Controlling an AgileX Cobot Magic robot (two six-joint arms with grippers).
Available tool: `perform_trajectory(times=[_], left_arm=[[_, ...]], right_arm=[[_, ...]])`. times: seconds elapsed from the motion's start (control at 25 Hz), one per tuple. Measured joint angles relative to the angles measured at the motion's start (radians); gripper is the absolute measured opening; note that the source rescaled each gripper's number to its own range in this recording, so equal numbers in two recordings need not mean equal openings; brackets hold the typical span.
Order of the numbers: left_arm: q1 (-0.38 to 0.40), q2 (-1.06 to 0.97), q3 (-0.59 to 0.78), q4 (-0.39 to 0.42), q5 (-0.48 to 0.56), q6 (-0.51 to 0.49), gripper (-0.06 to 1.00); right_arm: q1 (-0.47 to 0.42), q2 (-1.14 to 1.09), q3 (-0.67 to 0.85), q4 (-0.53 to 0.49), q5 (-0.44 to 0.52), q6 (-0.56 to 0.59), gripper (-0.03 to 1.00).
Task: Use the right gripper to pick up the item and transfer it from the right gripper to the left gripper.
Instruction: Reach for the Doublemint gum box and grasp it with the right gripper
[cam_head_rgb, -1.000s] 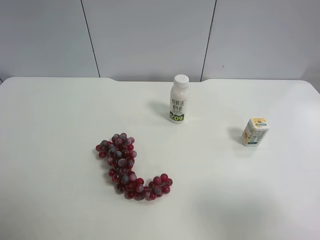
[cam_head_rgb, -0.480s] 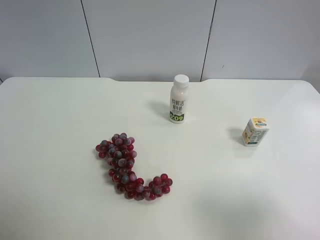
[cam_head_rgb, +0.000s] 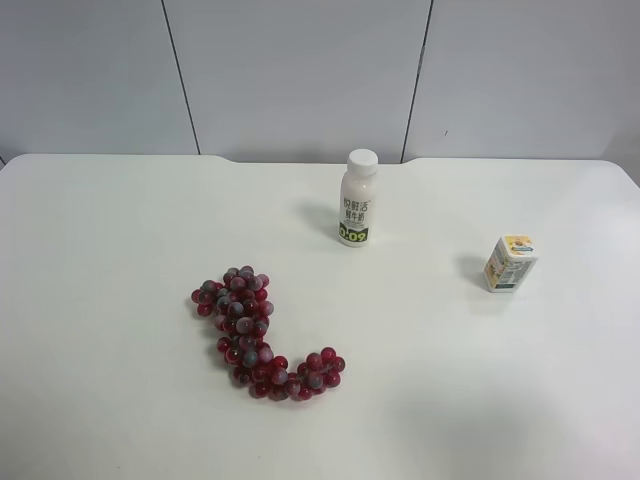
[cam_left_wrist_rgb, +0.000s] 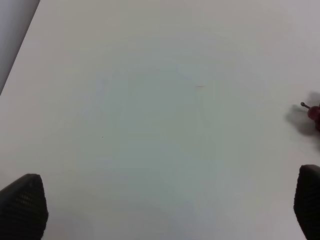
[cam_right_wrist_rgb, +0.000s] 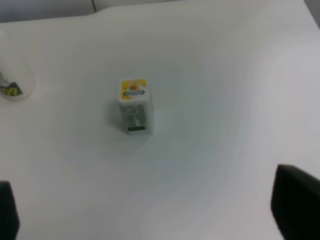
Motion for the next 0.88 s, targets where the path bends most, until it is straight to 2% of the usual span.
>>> perform_trajectory(times=[0.28,0.88], left_arm=[[0.000,0.000,0.000,0.000,0.000,0.000,1.00],[0.000,0.000,0.000,0.000,0.000,0.000,1.00]], right_arm=[[0.000,0.088,-0.012,0.000,0.004,0.005,1.00],[0.000,0.842,-0.396,-0.015,0.007,0.009,1.00]])
